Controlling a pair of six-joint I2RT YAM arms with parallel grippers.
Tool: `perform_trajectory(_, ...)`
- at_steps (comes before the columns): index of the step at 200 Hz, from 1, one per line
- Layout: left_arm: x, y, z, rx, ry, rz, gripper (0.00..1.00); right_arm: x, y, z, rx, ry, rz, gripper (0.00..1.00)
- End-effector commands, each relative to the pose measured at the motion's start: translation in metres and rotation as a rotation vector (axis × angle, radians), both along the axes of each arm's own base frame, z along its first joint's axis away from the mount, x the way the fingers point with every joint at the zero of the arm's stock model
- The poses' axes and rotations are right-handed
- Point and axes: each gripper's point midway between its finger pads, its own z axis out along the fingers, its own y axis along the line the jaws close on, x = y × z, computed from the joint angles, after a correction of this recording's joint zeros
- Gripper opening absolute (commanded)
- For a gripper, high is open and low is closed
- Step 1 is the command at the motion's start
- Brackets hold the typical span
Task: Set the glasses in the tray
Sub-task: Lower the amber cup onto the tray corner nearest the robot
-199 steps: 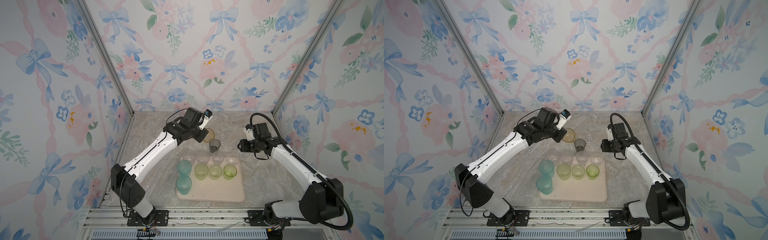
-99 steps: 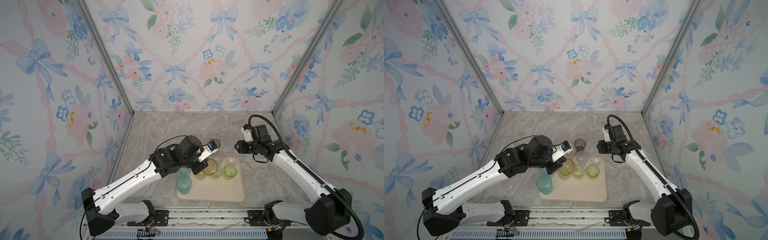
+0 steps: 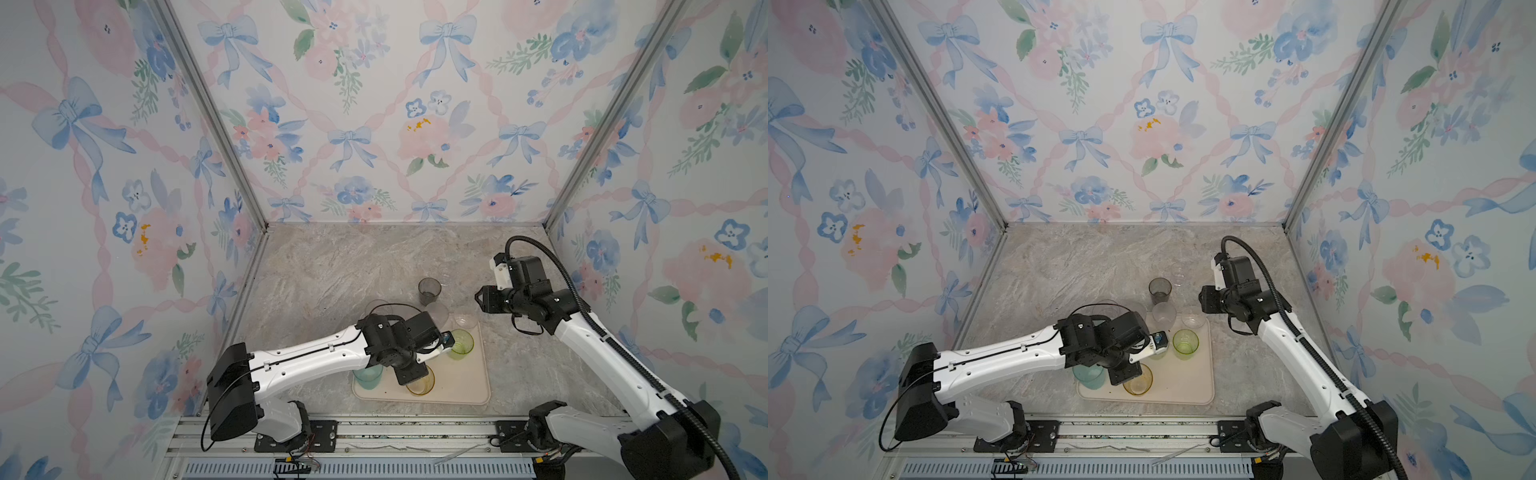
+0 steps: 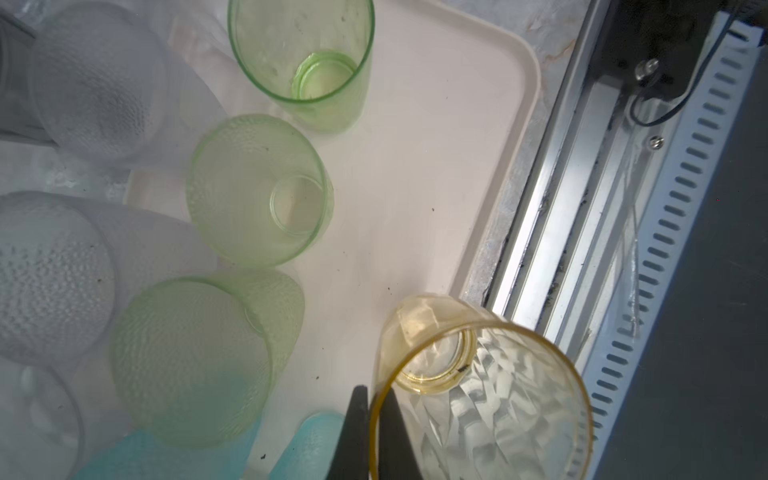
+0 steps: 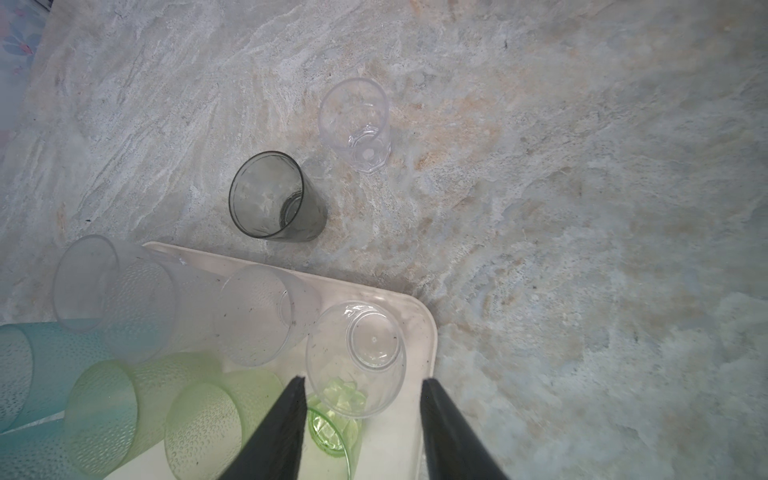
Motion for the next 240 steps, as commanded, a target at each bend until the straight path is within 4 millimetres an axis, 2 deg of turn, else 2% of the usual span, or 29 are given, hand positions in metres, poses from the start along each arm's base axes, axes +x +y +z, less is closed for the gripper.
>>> perform_trajectory(1,0.001,0.008,-0.015,0.053,0.011,0.045,0.0,-0.006,0.0,-0.007,-0.009,0.024,-0.005,0.48)
perform_trajectory(35,0.004,0.014,-0.038,0.105,0.013,0.073,0.0,-0.006,0.001,-0.012,-0.012,0.033,0.0,0.48)
perform_trajectory(66,0.008,0.018,-0.047,0.107,0.016,0.096,0.0,-0.006,0.001,-0.014,-0.016,0.039,0.003,0.48)
perform_trajectory(129,0.022,0.028,-0.048,0.107,-0.006,0.133,0.0,-0.004,0.004,-0.021,-0.017,0.06,0.009,0.48)
perform_trajectory(240,0.029,0.036,-0.056,0.115,-0.011,0.163,0.01,-0.001,0.006,-0.025,-0.025,0.074,0.013,0.48)
